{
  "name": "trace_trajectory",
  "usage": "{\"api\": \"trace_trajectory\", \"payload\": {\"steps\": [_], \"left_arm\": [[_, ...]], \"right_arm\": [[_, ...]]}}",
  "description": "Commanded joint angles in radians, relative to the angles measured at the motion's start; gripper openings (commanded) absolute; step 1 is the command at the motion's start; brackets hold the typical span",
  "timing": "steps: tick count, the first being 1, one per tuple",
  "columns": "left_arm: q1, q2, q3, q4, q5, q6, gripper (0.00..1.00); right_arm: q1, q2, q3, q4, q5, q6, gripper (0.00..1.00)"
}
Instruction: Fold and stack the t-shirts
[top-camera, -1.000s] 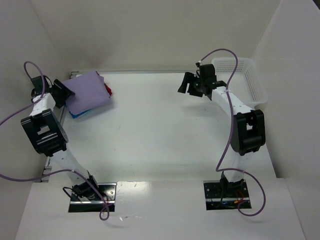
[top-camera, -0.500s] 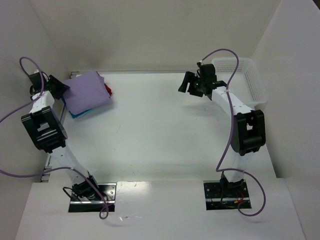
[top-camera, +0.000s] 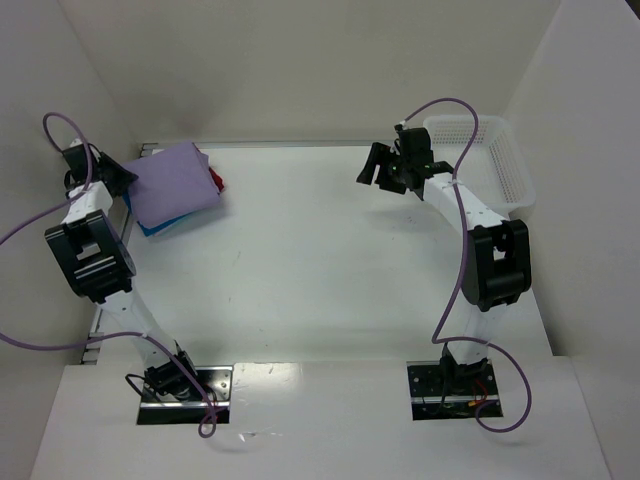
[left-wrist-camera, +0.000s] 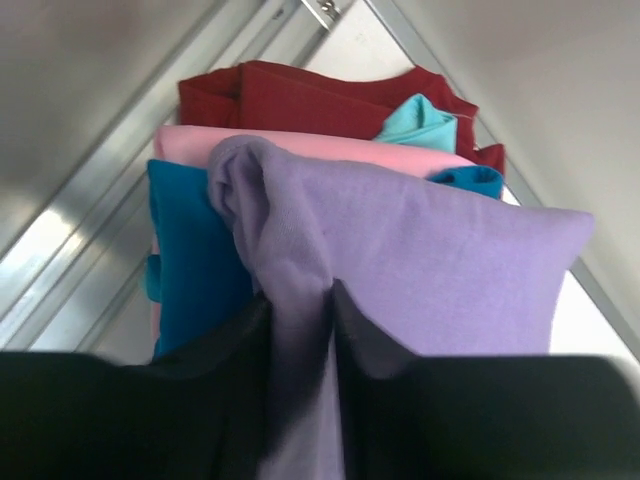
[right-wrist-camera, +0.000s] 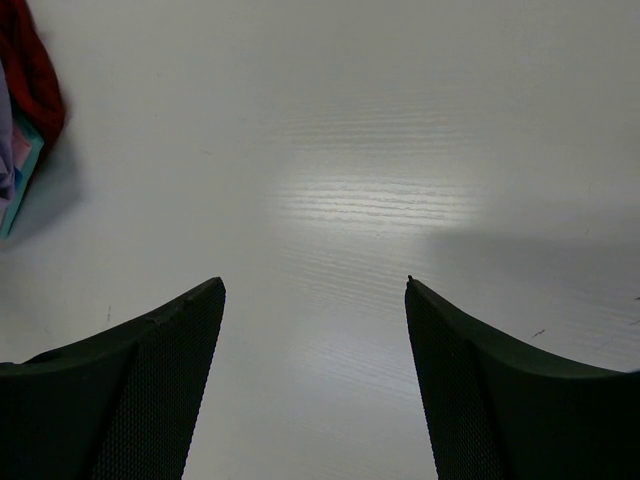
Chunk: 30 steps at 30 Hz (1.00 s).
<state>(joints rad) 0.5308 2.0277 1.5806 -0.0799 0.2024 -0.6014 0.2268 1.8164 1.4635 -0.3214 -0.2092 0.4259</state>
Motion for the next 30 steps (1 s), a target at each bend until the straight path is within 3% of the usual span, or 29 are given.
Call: {"api": "trace_trajectory", "payload": {"steps": [1,7,10,17,23,30], "left_arm": [[0.011,-0.006,0.027,0.037,-0.113,0.053,0.39],[0.011,-0.026,0.015,0.007,-0.189,0.113,0.52],[0.011,-0.015,0.035,0.006,-0.202,0.123,0.7],[0.011,0.041,0.071,0.054,-0.192,0.098,0.7],[0.011,0.063,0.062,0.118,-0.158,0.068,0.51],[-0.011,0.086,0.062,0.127,-0.167,0.058,0.37]], "right_arm": [[0.002,-0.032,-0.005,0.047,0.016,0.007,0.78],[0.002,-0.032,-0.005,0.047,0.016,0.007,0.78],[0.002,-0.032,-0.005,0.047,0.007,0.007,0.78],[0.002,-0.032,-0.005,0.047,0.007,0.007,0.78],[0.002,-0.042,-0.005,0.047,0.025,0.007,0.78],[0.002,-0.042,-0.005,0.047,0.025,0.007,0.78]]}}
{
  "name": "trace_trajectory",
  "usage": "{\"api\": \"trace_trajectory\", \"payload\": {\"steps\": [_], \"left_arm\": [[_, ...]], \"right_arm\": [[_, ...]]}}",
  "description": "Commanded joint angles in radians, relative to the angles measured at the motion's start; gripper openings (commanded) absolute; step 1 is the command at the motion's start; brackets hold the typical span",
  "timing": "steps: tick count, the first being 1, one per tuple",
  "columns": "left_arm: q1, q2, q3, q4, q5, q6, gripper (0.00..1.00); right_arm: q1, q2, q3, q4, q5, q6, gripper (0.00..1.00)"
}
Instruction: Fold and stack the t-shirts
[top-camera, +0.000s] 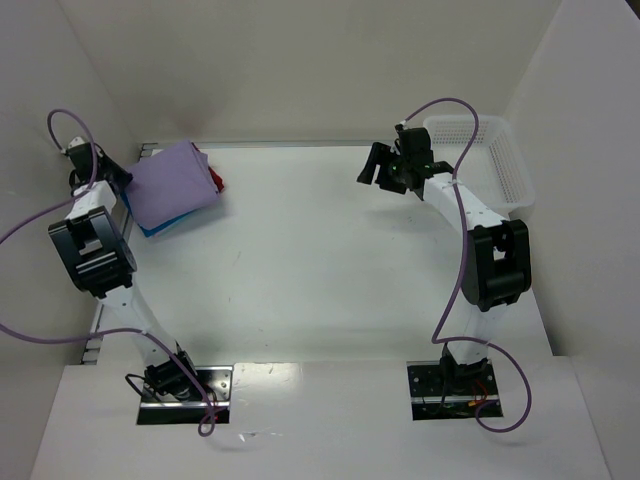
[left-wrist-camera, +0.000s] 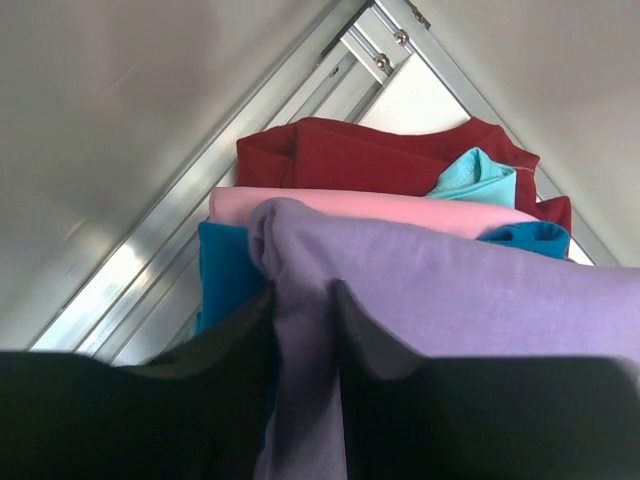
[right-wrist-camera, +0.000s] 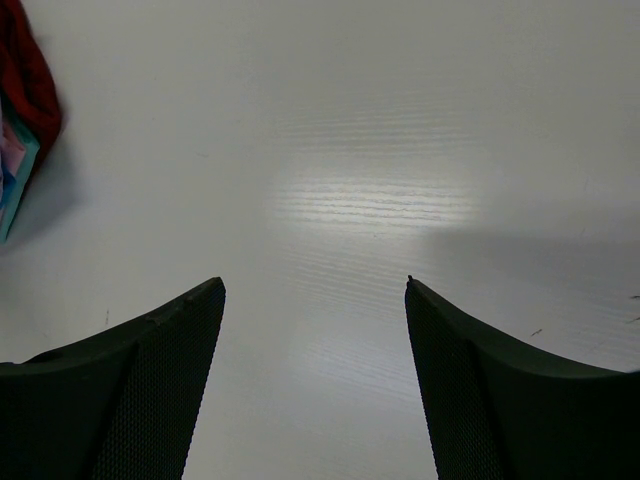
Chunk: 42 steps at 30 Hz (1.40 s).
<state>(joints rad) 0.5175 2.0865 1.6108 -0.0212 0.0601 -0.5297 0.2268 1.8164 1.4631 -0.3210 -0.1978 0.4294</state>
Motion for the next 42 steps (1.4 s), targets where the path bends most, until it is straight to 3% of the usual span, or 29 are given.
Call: {"api": "trace_trajectory", "payload": {"steps": [1,4,16,20,22,25,27,31,34,38,42], "left_arm": [[-0.01,0.027,0.032,0.078,-0.038,-0.013,0.3],[-0.033,0.027,0.023,0.09,-0.109,0.023,0.24],[-0.119,0.027,0.087,-0.02,-0.431,0.241,0.24],[-0.119,0.027,0.097,-0.062,-0.488,0.298,0.35],[-0.128,0.027,0.097,-0.062,-0.529,0.31,0.46],[-0.128,0.027,0.087,-0.071,-0.578,0.33,0.51],[-0.128,0.027,0.087,-0.071,-0.6,0.343,0.71],[-0.128,-0.011,0.069,-0.071,-0.628,0.361,0.92],[-0.128,-0.046,0.069,-0.051,-0.629,0.384,0.98],[-0.146,-0.101,0.069,-0.04,-0.53,0.393,0.99],[-0.224,-0.149,0.093,-0.072,-0.528,0.407,0.99]], "right_arm": [[0.002,-0.042,-0.004,0.046,0.014,0.003,0.78],[0.002,-0.042,-0.004,0.046,0.014,0.003,0.78],[0.002,-0.032,-0.024,0.056,0.014,0.012,0.8],[0.002,-0.02,0.006,0.043,0.005,-0.009,0.82],[0.002,0.003,0.032,0.004,0.005,-0.026,0.82],[0.002,0.003,0.069,-0.009,0.005,-0.052,0.83],[0.002,0.003,0.079,-0.009,0.005,-0.052,0.84],[0.002,0.003,0.079,-0.018,-0.005,-0.061,0.89],[0.002,-0.02,0.065,-0.006,-0.005,-0.051,0.9],[0.002,-0.029,0.04,0.014,-0.025,-0.05,0.92],[0.002,-0.029,0.065,0.002,-0.048,-0.05,0.96]]}}
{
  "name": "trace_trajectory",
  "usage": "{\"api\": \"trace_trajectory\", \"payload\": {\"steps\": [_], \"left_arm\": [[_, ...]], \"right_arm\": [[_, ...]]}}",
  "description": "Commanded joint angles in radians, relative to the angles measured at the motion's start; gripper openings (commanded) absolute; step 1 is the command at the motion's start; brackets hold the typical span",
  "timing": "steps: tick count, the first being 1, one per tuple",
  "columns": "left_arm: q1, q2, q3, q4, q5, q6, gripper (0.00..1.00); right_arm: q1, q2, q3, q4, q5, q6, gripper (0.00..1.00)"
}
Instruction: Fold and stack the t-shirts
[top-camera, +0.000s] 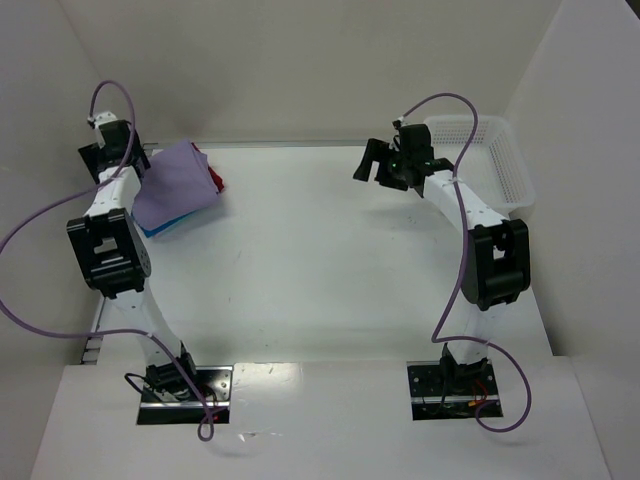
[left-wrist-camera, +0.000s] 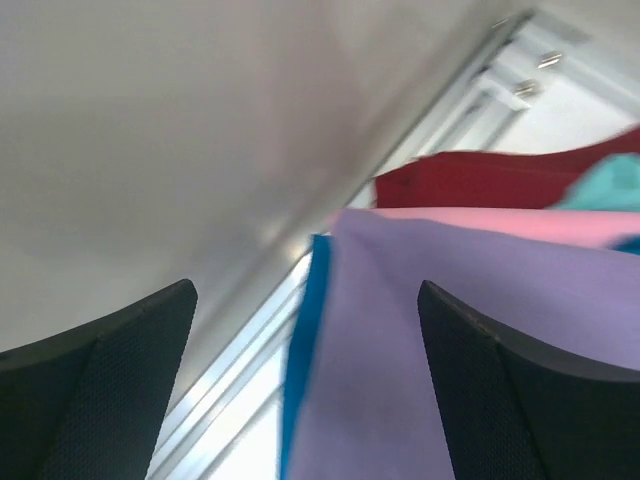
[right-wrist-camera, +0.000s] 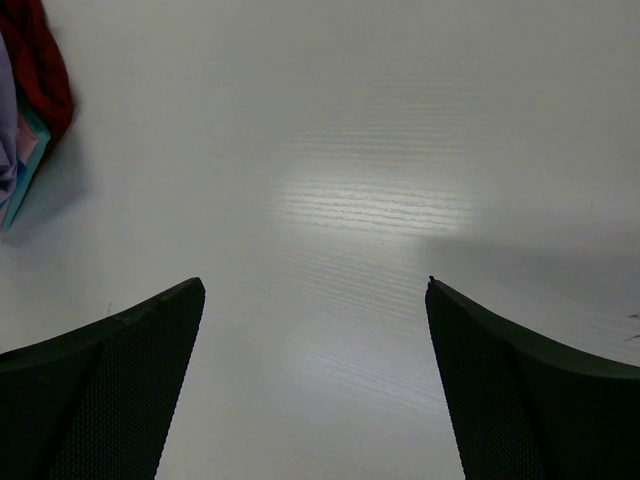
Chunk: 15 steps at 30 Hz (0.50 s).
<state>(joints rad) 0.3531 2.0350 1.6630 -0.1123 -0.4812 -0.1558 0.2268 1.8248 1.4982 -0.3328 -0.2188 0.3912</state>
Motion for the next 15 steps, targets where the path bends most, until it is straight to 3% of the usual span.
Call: {"api": "trace_trajectory", "payload": {"steps": [1,8,10,15], "left_arm": [[-0.101,-0.125,0.041,0.019,0.003,0.045,0.99],[-0.177,-0.262,-0.196,0.089,0.122,-0.096,0.99],[-0.177,-0.282,-0.296,0.138,0.177,-0.149,0.96],[-0.177,-0.257,-0.344,0.103,0.219,-0.212,0.85]], "right_arm": [[0.002,-0.038,0.051,-0.007,-0.027,-0.012,0.96],[0.002,-0.015,0.123,-0.064,-0.024,-0.032,0.98],[0.002,-0.027,0.123,-0.064,-0.014,-0.023,0.98],[0.002,-0.091,0.062,-0.045,0.007,-0.014,0.98]]}}
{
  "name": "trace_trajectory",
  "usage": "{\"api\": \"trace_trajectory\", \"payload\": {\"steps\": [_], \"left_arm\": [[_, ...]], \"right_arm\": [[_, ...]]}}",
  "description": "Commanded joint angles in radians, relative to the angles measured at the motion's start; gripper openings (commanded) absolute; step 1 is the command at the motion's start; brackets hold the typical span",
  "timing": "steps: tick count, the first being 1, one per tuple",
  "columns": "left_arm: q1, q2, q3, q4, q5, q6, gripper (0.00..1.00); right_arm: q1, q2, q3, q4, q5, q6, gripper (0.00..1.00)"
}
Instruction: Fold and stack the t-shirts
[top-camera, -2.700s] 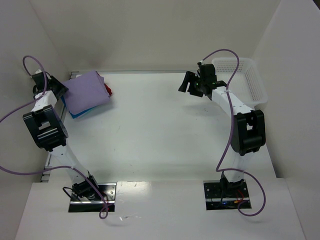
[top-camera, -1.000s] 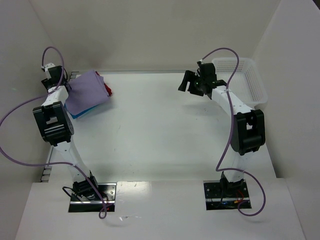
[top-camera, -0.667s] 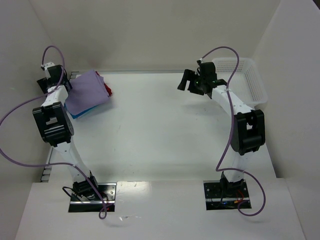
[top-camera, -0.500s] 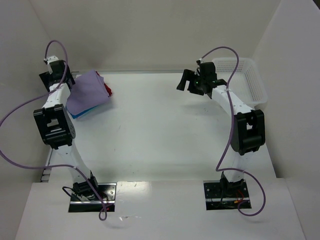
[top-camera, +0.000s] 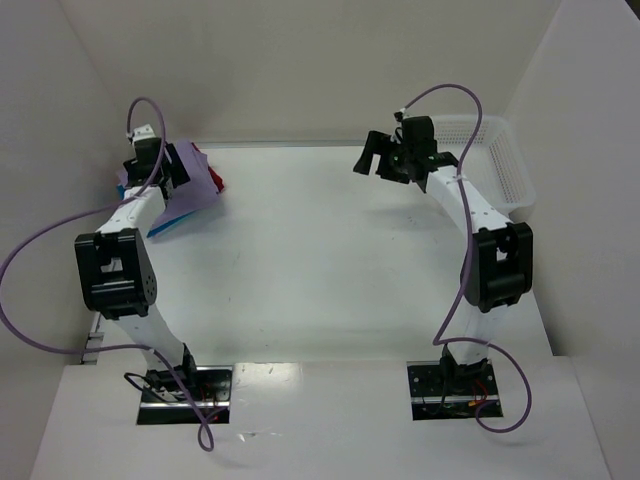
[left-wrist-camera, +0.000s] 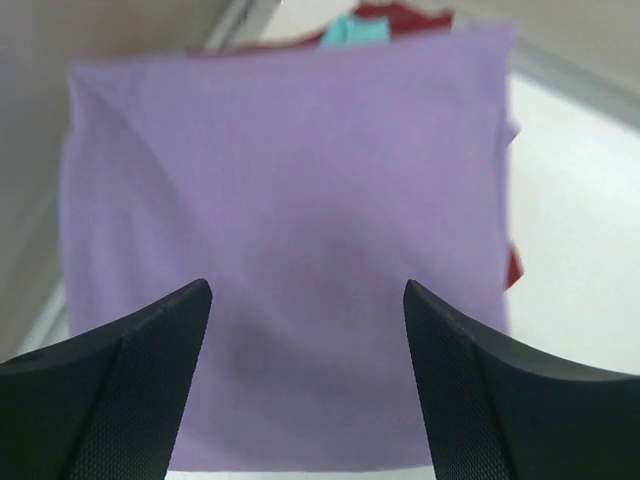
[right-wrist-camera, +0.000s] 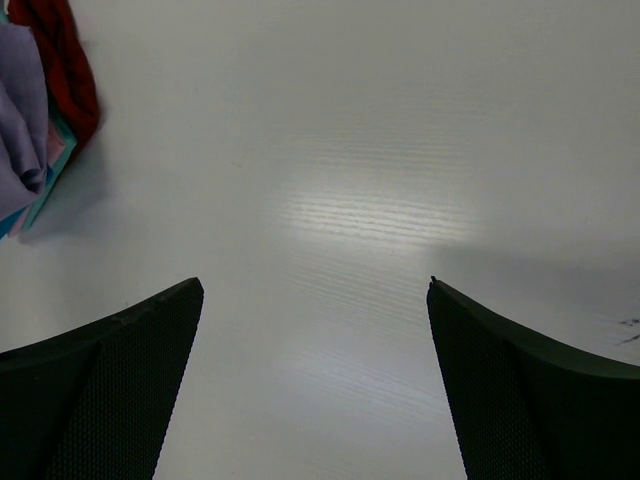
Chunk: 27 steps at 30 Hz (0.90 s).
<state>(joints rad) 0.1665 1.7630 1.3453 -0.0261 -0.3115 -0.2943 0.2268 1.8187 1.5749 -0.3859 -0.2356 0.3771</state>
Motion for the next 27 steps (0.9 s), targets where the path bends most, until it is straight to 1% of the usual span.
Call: {"api": "trace_trajectory", "payload": {"steps": [1,2,7,9,12,14,18,20,24,26,27], "left_arm": [[0.01,0.042,-0.026,0.005,0.049,-0.083,0.85],[0.01,0.058,-0.026,-0.007,0.04,-0.095,0.84],[0.01,0.162,0.067,-0.115,0.04,-0.095,0.84],[0.01,0.171,0.08,-0.115,0.08,-0.095,0.85],[0.01,0.11,0.096,-0.115,0.117,-0.095,0.92],[0.01,0.061,0.129,-0.115,0.147,-0.095,0.93],[0.01,0.006,0.274,-0.242,0.147,-0.071,0.98],[0.01,-0.029,0.34,-0.285,0.138,-0.06,0.98],[0.01,-0.135,0.35,-0.336,0.103,-0.06,0.99],[0.01,-0.219,0.313,-0.347,0.092,-0.074,0.99],[0.01,-0.252,0.289,-0.322,0.081,-0.074,0.99]], "right_arm": [[0.002,-0.094,-0.038,0.009,0.024,0.0,0.98],[0.002,-0.094,-0.047,0.009,0.024,0.0,0.98],[0.002,-0.145,-0.088,0.039,0.035,0.009,0.98],[0.002,-0.145,-0.098,0.039,0.062,0.009,0.99],[0.002,-0.154,-0.041,-0.025,0.137,0.0,0.99],[0.002,-0.145,0.022,-0.076,0.171,-0.009,0.99],[0.002,-0.145,0.08,-0.085,0.235,-0.04,0.99],[0.002,-0.166,0.08,-0.076,0.278,-0.04,0.99],[-0.029,-0.167,0.129,-0.096,0.266,-0.009,0.99],[-0.029,-0.167,0.14,-0.096,0.266,-0.009,0.99],[-0.029,-0.167,0.14,-0.105,0.254,-0.009,0.99]]}}
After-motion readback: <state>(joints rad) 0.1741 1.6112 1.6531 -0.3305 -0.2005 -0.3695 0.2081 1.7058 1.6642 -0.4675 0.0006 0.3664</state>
